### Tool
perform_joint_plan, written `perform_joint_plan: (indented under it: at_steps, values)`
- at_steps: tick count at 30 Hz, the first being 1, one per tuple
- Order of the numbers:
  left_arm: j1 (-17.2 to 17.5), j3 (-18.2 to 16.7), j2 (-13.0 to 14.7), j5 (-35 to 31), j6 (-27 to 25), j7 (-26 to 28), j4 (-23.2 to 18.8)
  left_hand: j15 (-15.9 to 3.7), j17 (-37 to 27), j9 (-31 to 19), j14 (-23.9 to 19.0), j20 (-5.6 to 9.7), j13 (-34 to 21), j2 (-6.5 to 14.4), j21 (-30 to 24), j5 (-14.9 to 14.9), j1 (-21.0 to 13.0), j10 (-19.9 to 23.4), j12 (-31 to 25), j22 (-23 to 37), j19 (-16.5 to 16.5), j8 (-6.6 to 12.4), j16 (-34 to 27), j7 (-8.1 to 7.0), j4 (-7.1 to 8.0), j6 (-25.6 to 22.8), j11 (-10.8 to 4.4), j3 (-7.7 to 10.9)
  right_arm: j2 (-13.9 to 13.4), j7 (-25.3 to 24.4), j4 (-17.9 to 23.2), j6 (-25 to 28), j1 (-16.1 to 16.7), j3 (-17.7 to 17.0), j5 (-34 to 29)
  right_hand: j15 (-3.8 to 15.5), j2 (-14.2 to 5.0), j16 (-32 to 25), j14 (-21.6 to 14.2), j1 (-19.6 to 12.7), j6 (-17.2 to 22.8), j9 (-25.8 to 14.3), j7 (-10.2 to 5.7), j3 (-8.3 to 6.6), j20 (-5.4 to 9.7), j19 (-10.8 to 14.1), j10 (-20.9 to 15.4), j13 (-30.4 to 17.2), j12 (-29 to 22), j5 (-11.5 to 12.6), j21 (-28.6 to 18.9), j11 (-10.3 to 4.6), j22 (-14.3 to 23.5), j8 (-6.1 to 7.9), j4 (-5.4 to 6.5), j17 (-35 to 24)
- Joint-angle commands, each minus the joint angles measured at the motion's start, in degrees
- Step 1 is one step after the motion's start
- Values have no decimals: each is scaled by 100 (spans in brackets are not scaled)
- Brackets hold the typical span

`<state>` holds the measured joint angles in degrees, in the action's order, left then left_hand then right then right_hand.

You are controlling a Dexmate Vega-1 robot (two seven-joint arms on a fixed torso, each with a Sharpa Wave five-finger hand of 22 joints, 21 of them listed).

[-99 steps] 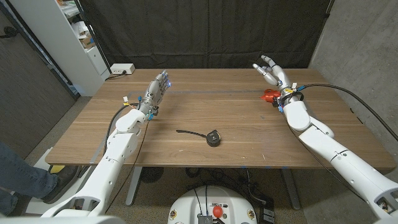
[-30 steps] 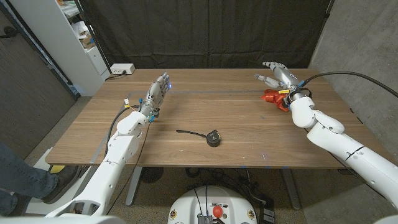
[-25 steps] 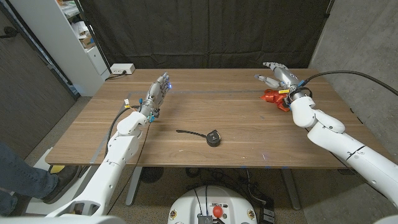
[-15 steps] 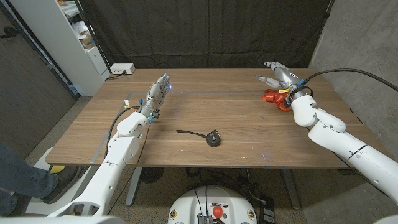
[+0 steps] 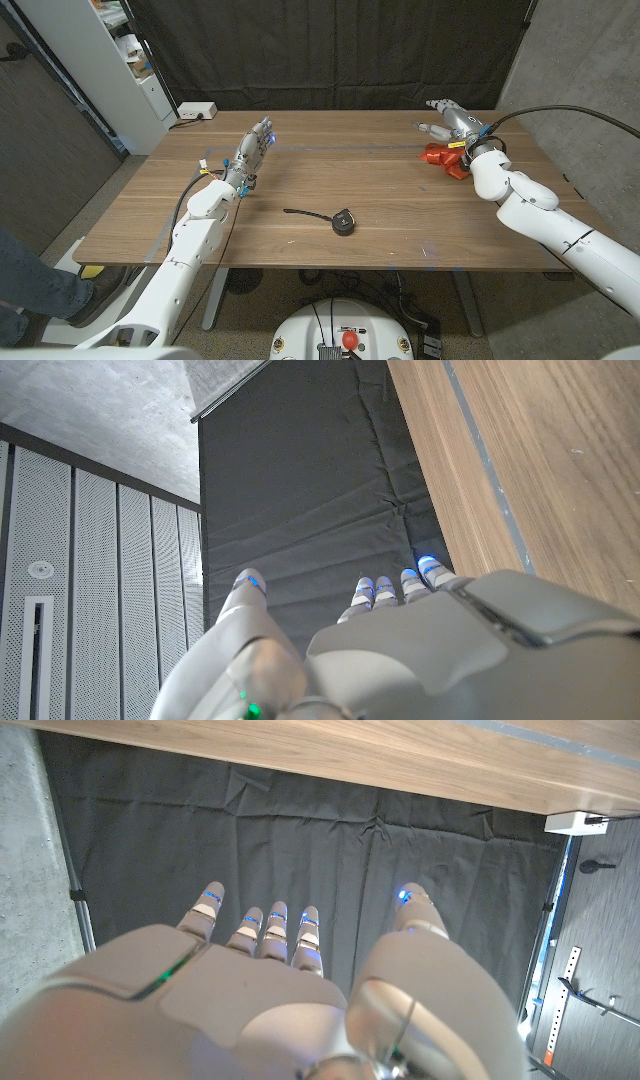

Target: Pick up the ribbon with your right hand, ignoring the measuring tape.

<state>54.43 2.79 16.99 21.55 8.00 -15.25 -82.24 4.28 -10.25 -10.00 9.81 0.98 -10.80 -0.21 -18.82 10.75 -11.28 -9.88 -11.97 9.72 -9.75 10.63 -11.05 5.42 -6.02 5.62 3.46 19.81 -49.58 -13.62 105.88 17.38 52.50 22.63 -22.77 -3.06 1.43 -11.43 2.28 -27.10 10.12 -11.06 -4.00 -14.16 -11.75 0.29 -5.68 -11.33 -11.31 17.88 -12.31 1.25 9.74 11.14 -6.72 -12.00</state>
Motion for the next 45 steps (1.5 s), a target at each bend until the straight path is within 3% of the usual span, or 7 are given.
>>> perform_joint_plan:
  at_steps: [1,27,45]
  values:
    - [8,15,28,-13,-11,-19,-47,22,-28,-28,407,-25,-10,70,19,-1,-8,-90,6,35,-983,42,3,1,-50,-11,-16,4,-123,189,133,341,-8,27,-42,-92,5,-7,4,-71,-13,-17,-46,-18,-24,90,41,-31,30,39,-24,35,25,12,-41,0]
    - [45,44,35,-30,-52,26,-98,8,-29,-29,381,-78,-9,83,81,-4,-13,-59,-3,38,-965,44,-5,-39,-69,-46,-88,1,-247,754,294,999,-306,263,-43,-267,133,-53,19,-149,-571,-21,-84,17,-41,779,413,-36,67,96,-146,179,44,-93,-113,15]
    - [90,35,51,-33,-63,58,-143,17,-30,-31,354,-102,-8,95,126,-7,-15,-37,-7,40,-936,52,-10,-52,-82,-93,-114,-1,-362,1327,349,1476,-696,568,-83,-373,189,-59,32,-245,-706,-25,-60,21,-45,1070,515,-36,44,140,-185,224,50,-48,-159,25]
